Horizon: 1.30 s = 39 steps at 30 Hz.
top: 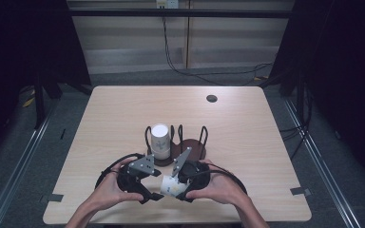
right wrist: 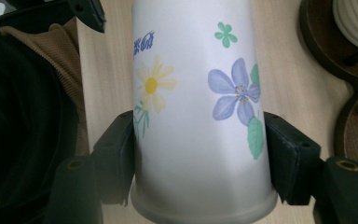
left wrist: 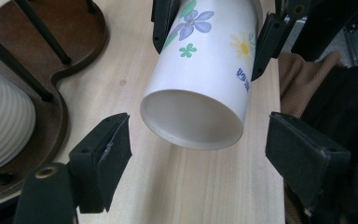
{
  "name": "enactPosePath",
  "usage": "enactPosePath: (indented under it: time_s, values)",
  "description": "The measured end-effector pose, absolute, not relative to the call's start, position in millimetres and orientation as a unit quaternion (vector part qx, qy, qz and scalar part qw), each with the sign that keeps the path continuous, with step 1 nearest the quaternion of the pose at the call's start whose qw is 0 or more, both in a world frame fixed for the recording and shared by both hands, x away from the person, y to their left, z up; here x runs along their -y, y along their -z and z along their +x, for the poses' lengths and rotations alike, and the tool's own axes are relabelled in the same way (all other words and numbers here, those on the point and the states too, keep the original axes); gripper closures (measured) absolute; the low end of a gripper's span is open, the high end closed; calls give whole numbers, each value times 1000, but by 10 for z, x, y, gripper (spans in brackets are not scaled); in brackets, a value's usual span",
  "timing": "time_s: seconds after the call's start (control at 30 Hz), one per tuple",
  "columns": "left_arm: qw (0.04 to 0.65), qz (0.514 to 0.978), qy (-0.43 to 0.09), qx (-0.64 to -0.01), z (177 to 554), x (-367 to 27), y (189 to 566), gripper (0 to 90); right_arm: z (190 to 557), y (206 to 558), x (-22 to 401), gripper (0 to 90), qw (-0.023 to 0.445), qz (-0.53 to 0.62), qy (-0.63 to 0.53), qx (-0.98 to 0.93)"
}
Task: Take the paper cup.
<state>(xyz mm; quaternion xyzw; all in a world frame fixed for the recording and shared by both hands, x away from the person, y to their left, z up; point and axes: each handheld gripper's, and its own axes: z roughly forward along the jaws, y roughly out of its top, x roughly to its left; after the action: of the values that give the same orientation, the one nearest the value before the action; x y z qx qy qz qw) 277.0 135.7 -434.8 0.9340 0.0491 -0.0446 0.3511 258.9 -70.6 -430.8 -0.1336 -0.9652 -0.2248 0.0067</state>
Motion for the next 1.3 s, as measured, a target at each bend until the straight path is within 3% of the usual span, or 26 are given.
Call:
enactPosePath:
  time_s: [0.43,1.0,1.3]
  values:
    - [340,939,43,-24,2727,-1298,4367,348,2557,4338,636,337,20,-120,231,965]
    - [358,931,63,-36,2735,-1314,4359,359,2569,4328,631,333,30,-111,256,960]
    - [361,930,64,-37,2728,-1316,4342,371,2602,4367,682,229,32,-118,274,954]
